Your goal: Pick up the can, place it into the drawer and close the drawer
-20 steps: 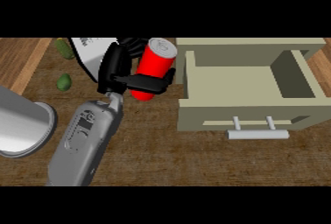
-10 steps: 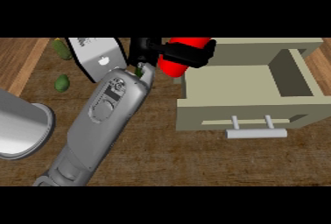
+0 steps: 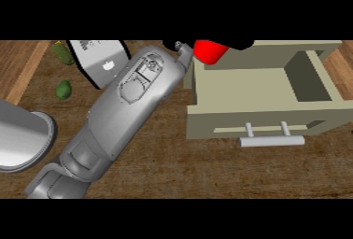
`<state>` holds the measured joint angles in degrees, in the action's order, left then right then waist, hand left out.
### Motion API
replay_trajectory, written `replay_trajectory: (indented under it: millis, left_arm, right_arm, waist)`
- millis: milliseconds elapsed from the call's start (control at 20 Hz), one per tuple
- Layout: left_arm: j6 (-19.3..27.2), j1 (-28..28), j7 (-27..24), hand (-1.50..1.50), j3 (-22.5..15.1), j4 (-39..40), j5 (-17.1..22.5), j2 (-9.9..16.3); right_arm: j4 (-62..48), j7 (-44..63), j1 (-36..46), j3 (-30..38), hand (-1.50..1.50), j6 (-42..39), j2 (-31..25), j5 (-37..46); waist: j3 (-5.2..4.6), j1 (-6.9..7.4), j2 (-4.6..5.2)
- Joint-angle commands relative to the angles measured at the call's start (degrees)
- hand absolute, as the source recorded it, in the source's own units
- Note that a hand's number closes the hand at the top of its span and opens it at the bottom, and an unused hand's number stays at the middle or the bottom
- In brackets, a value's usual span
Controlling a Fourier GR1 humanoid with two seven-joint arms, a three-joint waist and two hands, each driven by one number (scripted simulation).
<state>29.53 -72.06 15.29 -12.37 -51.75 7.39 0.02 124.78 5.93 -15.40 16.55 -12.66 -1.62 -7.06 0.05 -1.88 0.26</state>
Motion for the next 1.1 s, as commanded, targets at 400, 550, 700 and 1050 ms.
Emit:
replay_trajectory:
  millis: [400,550,700,1050]
  left_arm:
    - [2.0,-12.1,-4.6,1.50,-4.0,18.1,8.6,0.0]
    - [1.9,-11.4,-9.2,1.50,-6.4,21.0,10.9,0.0]
    - [4.1,-14.3,-6.8,1.50,-8.5,22.6,14.1,0.0]
    - [6.0,-12.0,-12.0,1.50,-13.7,25.4,17.5,0.0]
  right_arm:
    - [-1.3,0.8,1.8,2.9,-1.50,-1.1,-2.2,-2.7]
    - [1.0,1.3,1.3,-0.6,-1.50,-0.5,-0.5,0.3]
    - [-1.4,1.8,4.9,-2.3,-1.50,1.1,0.4,1.7]
    - [-2.7,1.7,5.6,-1.2,-1.50,1.2,-0.4,1.8]
  waist:
    - [0.06,-1.22,0.29]
    - [0.06,-2.05,0.52]
    - [0.09,-2.28,0.61]
    - [0.11,-3.37,0.85]
